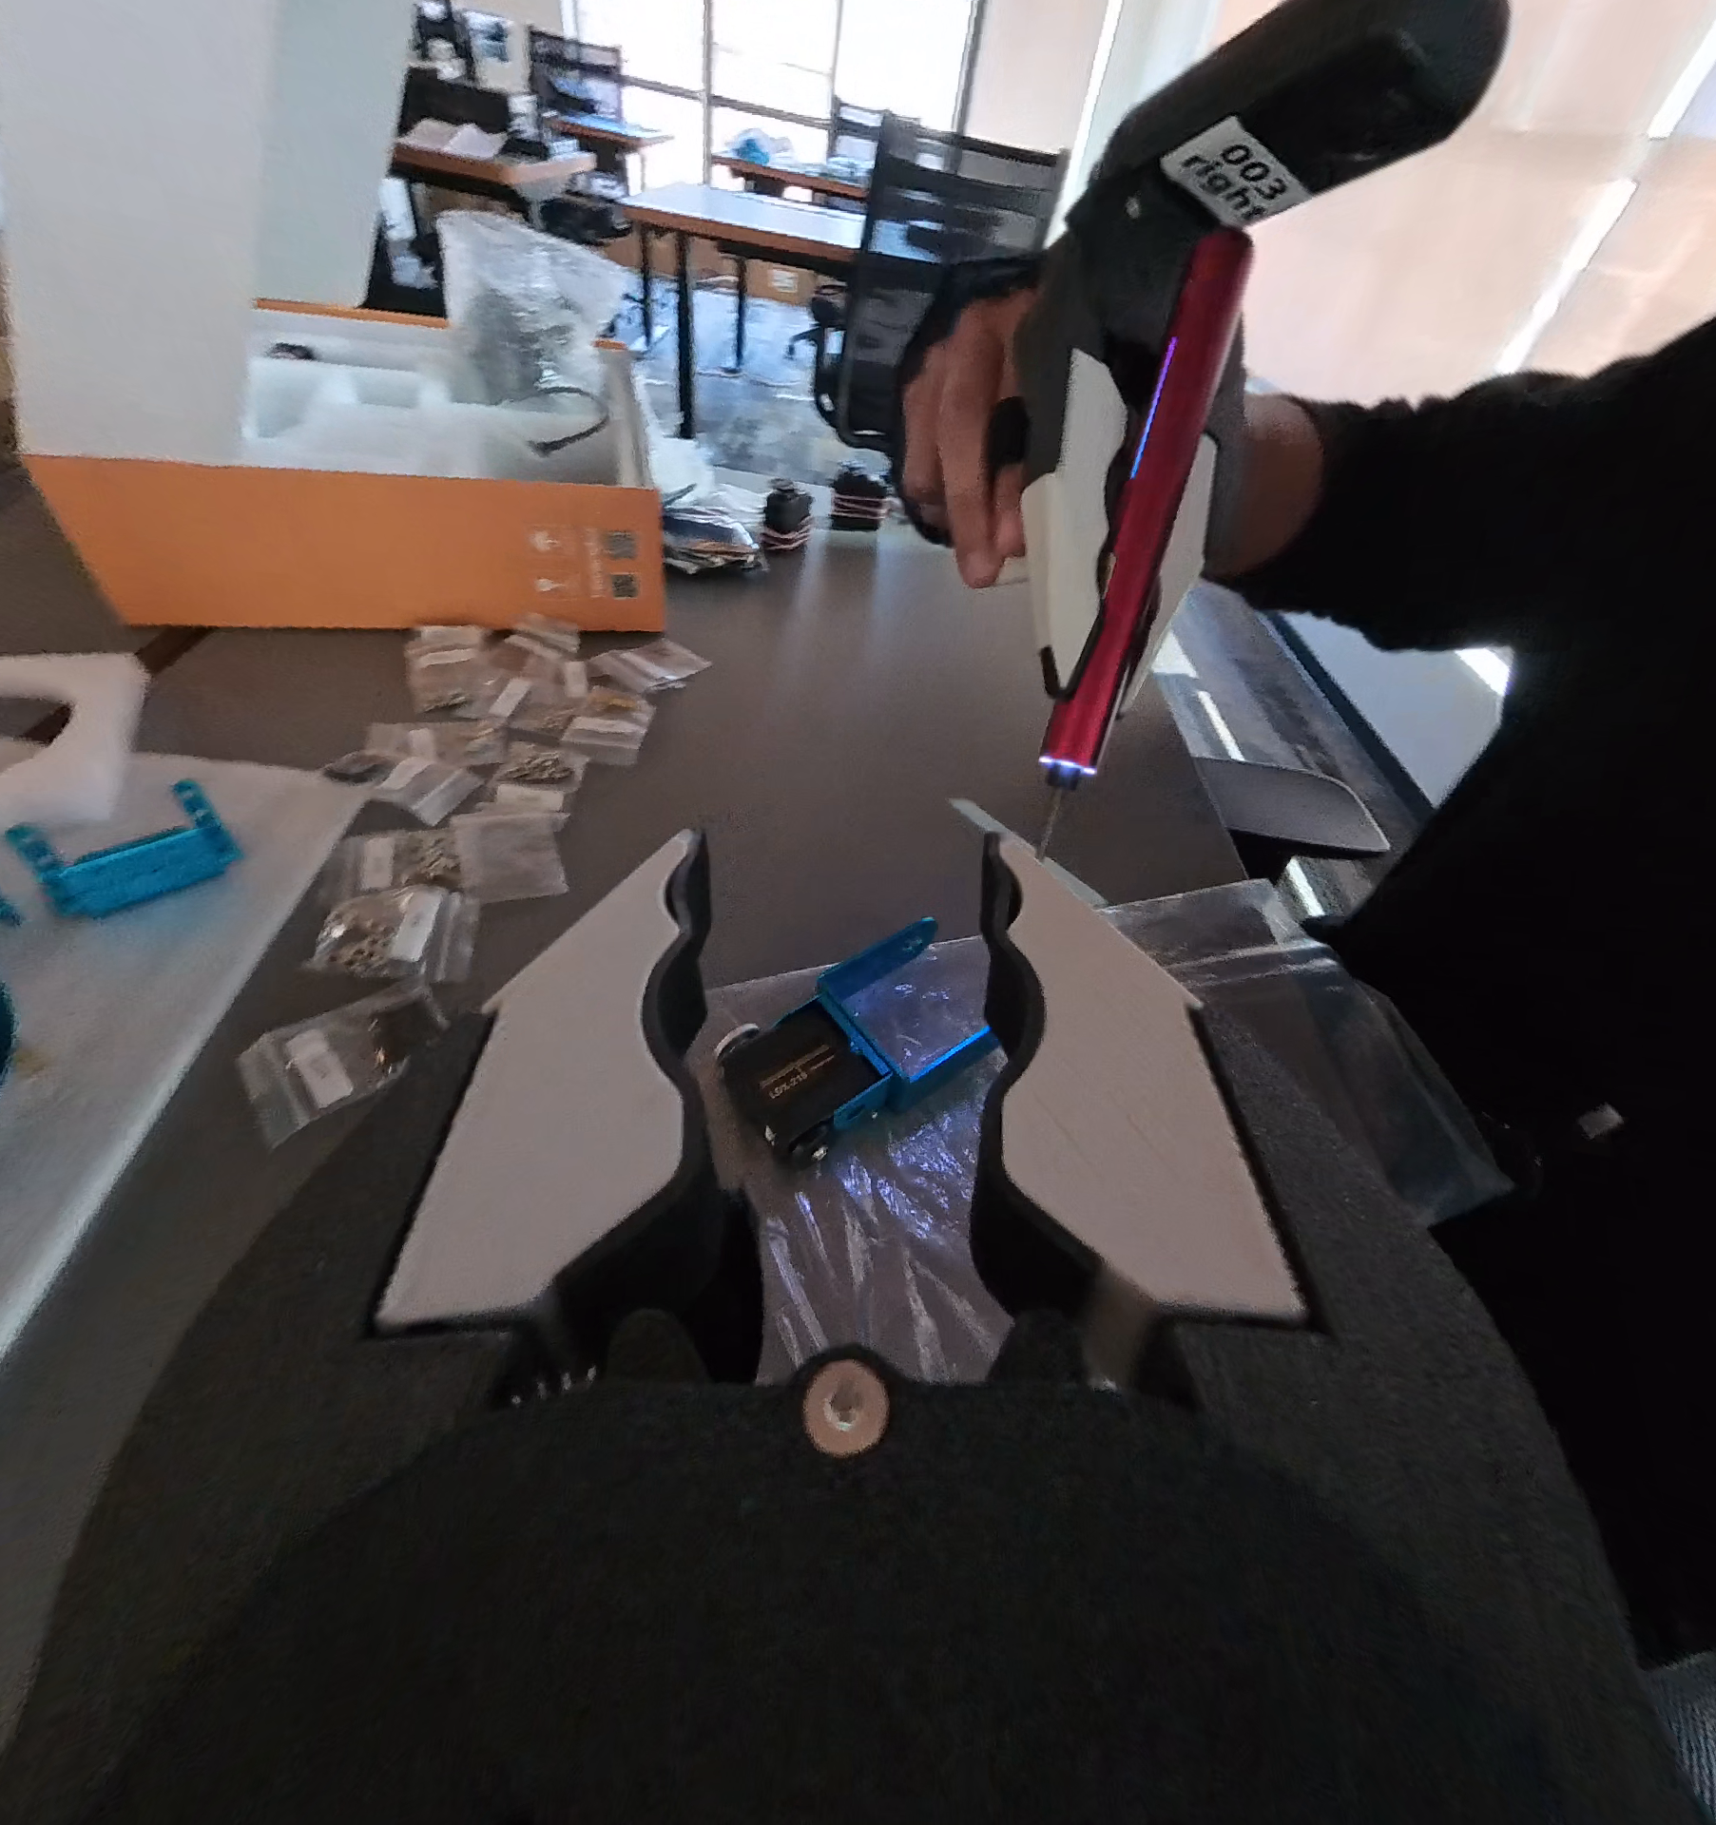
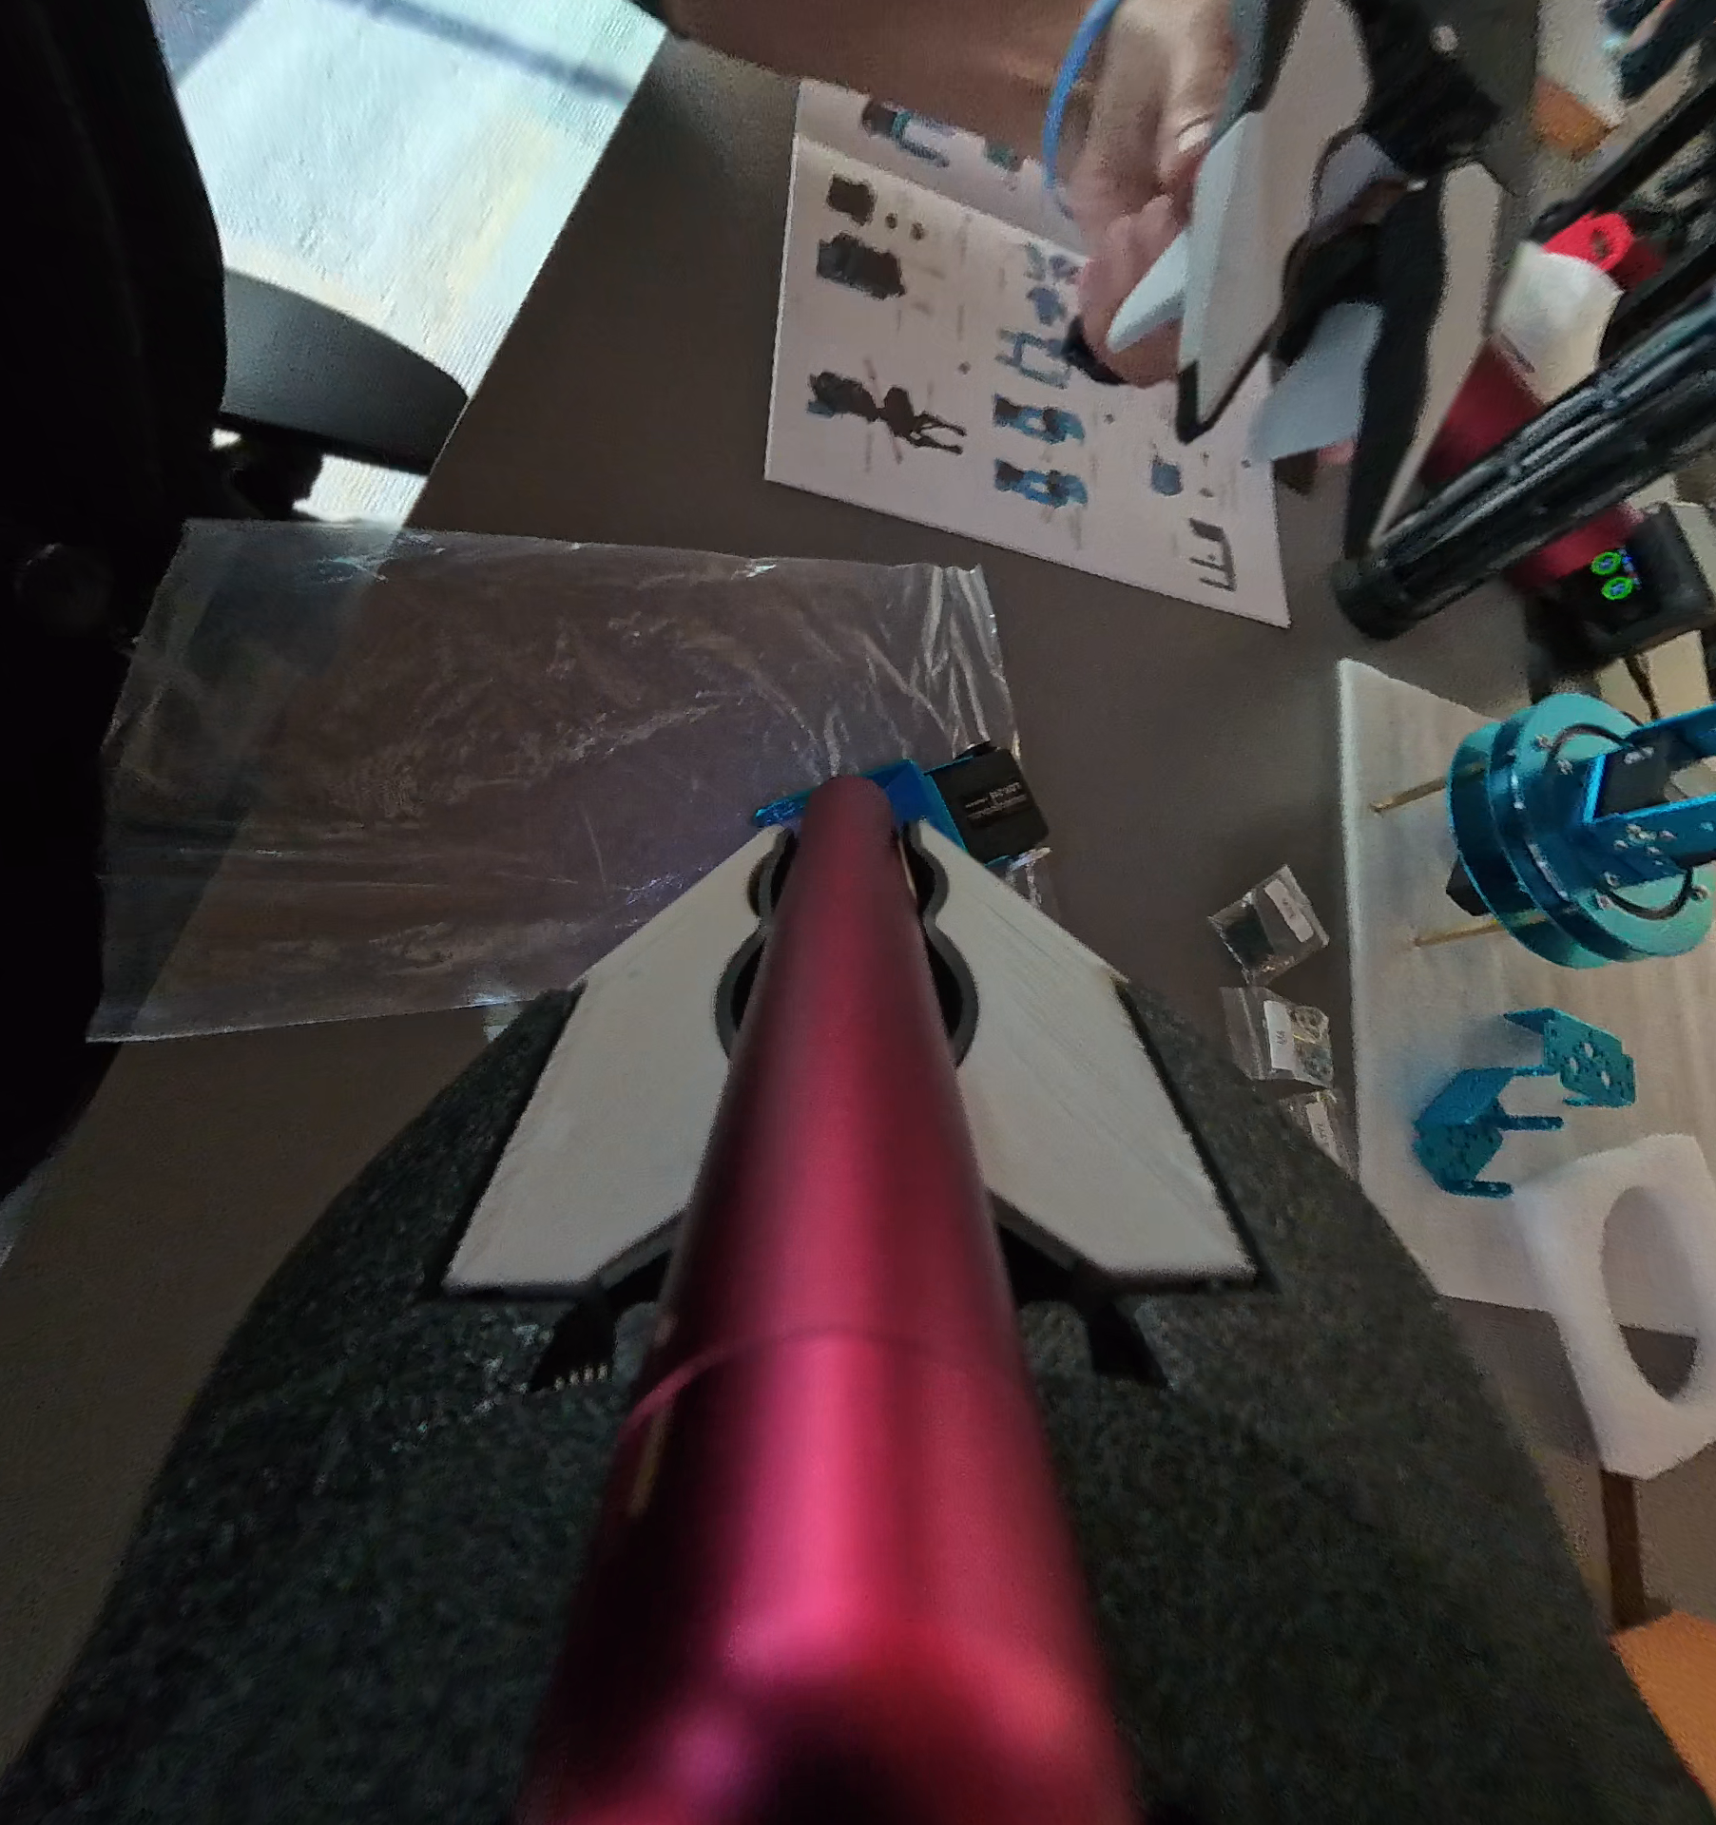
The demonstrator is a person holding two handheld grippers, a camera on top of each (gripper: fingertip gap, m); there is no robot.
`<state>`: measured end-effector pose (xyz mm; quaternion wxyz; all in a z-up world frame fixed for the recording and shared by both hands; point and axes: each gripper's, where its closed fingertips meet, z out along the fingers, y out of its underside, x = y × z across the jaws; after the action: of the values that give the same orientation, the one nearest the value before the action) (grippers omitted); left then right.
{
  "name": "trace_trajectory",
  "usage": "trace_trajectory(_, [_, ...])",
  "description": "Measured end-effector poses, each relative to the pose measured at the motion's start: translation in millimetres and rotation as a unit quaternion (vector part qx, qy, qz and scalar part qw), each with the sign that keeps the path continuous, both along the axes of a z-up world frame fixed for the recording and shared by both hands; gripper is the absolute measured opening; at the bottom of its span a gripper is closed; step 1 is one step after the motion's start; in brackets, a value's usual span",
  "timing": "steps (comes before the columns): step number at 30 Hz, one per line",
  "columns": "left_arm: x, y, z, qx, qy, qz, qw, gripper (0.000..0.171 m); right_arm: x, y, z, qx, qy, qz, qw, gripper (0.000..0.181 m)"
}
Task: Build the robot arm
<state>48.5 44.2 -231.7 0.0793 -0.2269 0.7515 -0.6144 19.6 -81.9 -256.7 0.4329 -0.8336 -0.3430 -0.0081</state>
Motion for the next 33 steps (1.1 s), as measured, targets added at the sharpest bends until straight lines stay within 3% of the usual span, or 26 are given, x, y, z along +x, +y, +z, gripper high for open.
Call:
trace_trajectory(6, [-8, 7, -17, 0.027, 0.044, 0.058, 0.997, 0.054, 15, -11, -8, 0.052, 0.036, -0.026, 0.998, 0.023])
trace_trajectory(13, [-33, 6, -33, 0.061, 0.048, 0.098, 0.992, 0.053, 37, -16, -18, 0.110, 0.043, -0.077, 0.990, 0.023])
trace_trajectory(21, [-46, 3, -70, 0.264, 0.016, 0.047, 0.963, 0.052, 57, -20, -23, 0.148, 0.083, -0.112, 0.979, 0.022])
trace_trajectory(24, [-41, -12, -82, 0.368, 0.000, -0.018, 0.930, 0.054, 65, -24, -24, 0.152, 0.105, -0.125, 0.975, 0.023])
trace_trajectory(27, [-28, -29, -101, 0.492, -0.023, -0.092, 0.866, 0.070, 72, -29, -29, 0.147, 0.106, -0.135, 0.974, 0.023])
trace_trajectory(33, [-18, -52, -142, 0.573, 0.035, -0.250, 0.780, 0.082, 86, -36, -43, 0.122, 0.114, -0.152, 0.974, 0.024])
